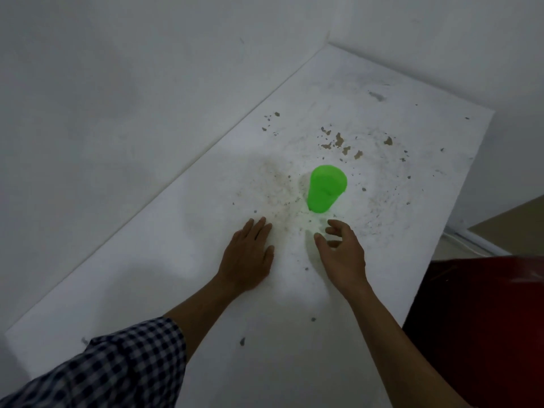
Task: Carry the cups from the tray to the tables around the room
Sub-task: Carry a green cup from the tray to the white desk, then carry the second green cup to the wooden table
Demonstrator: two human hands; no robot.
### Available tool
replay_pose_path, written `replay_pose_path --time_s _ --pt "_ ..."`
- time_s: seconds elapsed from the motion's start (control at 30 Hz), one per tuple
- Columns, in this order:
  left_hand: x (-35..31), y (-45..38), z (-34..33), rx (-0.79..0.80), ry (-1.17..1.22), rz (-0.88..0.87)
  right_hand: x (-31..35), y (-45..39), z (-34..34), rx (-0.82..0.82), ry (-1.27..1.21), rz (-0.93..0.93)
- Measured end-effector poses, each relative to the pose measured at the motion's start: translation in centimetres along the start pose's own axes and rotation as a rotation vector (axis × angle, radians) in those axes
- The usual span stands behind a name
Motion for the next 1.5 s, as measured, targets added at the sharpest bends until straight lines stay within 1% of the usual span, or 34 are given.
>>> replay_pose_path --time_s 0.1,0.2,0.37,0.43,0.5,0.6,0.77,0.93,1.1,1.2,1.37,1.5 --pt "0.9 5.1 3.8 -0.091 0.148 0.098 1.2 3.2 -2.1 0.158 0.061 -0.007" --pt "2.6 11.0 7.1 -0.133 0.216 0.210 3.5 7.4 -5.3 0.325 0.111 0.043" --pt "6.5 21.3 10.5 -0.176 0.261 0.401 7.6 14.9 -11.0 0.501 0.148 0.164" --pt "8.2 26.0 11.1 -0.169 0.310 0.488 9.0 18.5 -13.4 0.567 0.166 0.219" --pt "9.7 31.1 11.4 -0.159 0.349 0.569 10.2 22.4 -15.8 0.635 0.183 0.271" --pt "12.1 40.3 12.2 -0.217 0.372 0.686 11.5 29.3 -19.3 0.728 0.214 0.347" --pt "15.2 57.1 13.2 -0.355 0.412 0.853 12.6 43.9 -24.3 0.899 0.263 0.462" --pt "16.5 74.8 14.4 -0.549 0.415 1.034 13.3 60.8 -29.0 1.072 0.314 0.588" --pt "16.2 92.3 14.7 -0.758 0.416 1.237 12.7 79.1 -34.3 1.309 0.378 0.732" --pt "15.4 102.0 13.9 -0.864 0.406 1.396 11.5 89.2 -36.8 1.465 0.435 0.836" --pt "14.2 114.5 11.4 -0.989 0.415 1.627 9.0 103.0 -39.9 1.713 0.497 0.944" --pt "14.6 122.2 10.0 -1.055 0.392 1.785 7.4 111.8 -43.2 1.844 0.544 1.006"
Point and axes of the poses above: each hand's wrist, its own y-axis away from the middle knuckle, its own z-axis out of the back of the hand, x = y × z, the point moved 10 cm from there along -y, towards the middle knuckle, and after that the axes turned 2 degrees about -x, right-handed, at the moved point
